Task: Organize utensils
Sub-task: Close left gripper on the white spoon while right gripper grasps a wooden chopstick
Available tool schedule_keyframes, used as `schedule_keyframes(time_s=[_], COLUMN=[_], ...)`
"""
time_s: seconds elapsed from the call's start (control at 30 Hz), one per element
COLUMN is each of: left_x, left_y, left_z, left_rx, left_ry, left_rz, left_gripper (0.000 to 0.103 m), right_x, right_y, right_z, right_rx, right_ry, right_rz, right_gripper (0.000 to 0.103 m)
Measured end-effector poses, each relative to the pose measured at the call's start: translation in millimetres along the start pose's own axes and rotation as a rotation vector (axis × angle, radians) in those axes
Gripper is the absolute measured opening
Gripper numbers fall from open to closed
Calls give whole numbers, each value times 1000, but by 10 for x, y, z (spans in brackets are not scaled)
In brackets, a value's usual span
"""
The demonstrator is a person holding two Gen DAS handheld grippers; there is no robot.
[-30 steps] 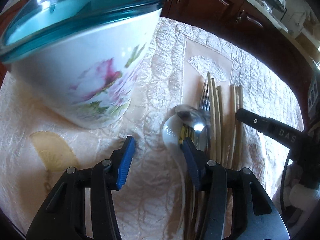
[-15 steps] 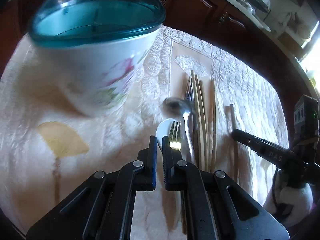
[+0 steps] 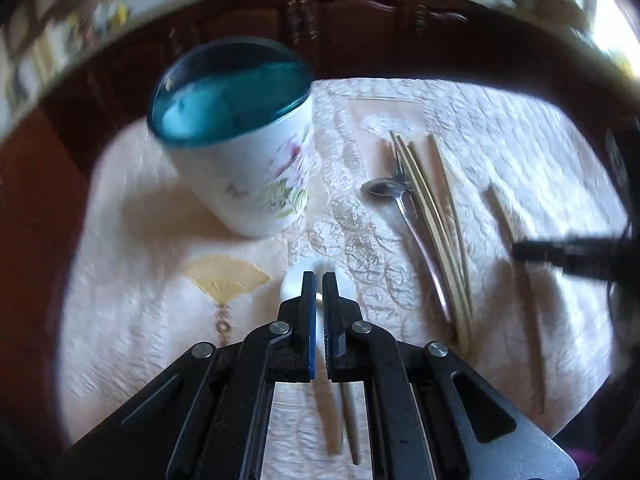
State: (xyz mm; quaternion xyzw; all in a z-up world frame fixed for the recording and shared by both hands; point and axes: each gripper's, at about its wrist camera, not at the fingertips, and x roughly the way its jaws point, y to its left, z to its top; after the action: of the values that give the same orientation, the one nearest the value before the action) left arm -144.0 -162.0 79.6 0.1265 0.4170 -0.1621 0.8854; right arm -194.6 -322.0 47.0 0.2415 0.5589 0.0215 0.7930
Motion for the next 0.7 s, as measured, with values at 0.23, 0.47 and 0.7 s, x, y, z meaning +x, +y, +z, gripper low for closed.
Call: schedule_keyframes(time_s=[0.23,0.47,0.7], left_x=[24,213,545], left_y=[430,613,648], left_z=[-4,-39,-55], left_rx=[-116,-212,-255], left_ry=[39,103,201], left_rz=[-11,-129,-278], left_gripper=[1,2,31], right_x=[-40,-74,-49], right_y=[-64,-123,-58], right_z=[94,137,130], right_rx=[20,54,53], right_ry=[-16,-17,-14], right_rz=[-13,-8,-5], right_gripper=[28,29,29])
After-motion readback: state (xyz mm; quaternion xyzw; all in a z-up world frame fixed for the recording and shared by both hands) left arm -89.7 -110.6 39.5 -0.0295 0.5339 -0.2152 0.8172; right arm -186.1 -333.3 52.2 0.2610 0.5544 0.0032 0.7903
